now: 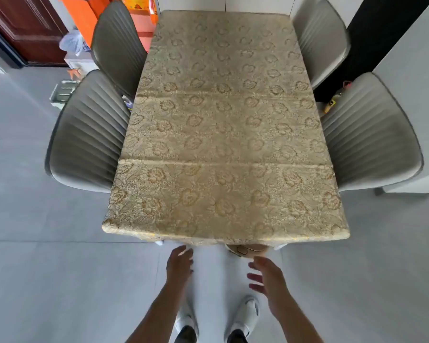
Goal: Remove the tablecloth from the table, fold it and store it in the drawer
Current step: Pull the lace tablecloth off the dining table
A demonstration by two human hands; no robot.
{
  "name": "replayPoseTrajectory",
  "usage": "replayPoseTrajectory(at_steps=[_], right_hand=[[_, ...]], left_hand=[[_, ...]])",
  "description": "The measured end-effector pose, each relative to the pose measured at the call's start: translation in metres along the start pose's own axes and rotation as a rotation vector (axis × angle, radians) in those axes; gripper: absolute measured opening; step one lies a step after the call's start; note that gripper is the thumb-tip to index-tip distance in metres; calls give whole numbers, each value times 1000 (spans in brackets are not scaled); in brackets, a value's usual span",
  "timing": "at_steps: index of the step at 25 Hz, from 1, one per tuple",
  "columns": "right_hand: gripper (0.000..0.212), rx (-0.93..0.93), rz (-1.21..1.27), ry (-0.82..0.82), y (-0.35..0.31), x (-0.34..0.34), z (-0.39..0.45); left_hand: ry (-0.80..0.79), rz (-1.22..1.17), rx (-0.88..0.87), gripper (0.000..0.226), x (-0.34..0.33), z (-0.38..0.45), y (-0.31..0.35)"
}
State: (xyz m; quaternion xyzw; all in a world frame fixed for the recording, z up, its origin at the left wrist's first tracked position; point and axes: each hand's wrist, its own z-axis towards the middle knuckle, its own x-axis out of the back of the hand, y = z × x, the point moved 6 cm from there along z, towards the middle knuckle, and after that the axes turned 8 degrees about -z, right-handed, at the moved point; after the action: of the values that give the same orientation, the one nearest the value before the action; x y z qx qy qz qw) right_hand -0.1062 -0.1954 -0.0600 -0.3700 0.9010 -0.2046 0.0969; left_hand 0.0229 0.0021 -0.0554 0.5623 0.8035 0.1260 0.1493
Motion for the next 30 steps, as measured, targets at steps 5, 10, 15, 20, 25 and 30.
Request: replayPoseTrajectory(at_steps=[5,10,15,20,25,30], right_hand=[[76,-165,557,-92,31,-27,87],[109,-150,830,-161,30,-32,133],[41,45,859,-45,-1,-10,111],[16,157,584,371,-14,44,38],[6,861,50,659,-133,60,-61],[57,1038,-486,281,-296,-7,-49]], left_hand=[[-100,-317,178,79,-33,75,-49],[-166,-666,76,47,-37,102,-56],[-130,-594,-103,26,-3,67,-37],[260,-193,-516,4,30,-4,15],[338,524,-1383,12,-18,-96,124],[56,999,-1291,62,-158,-90,223]])
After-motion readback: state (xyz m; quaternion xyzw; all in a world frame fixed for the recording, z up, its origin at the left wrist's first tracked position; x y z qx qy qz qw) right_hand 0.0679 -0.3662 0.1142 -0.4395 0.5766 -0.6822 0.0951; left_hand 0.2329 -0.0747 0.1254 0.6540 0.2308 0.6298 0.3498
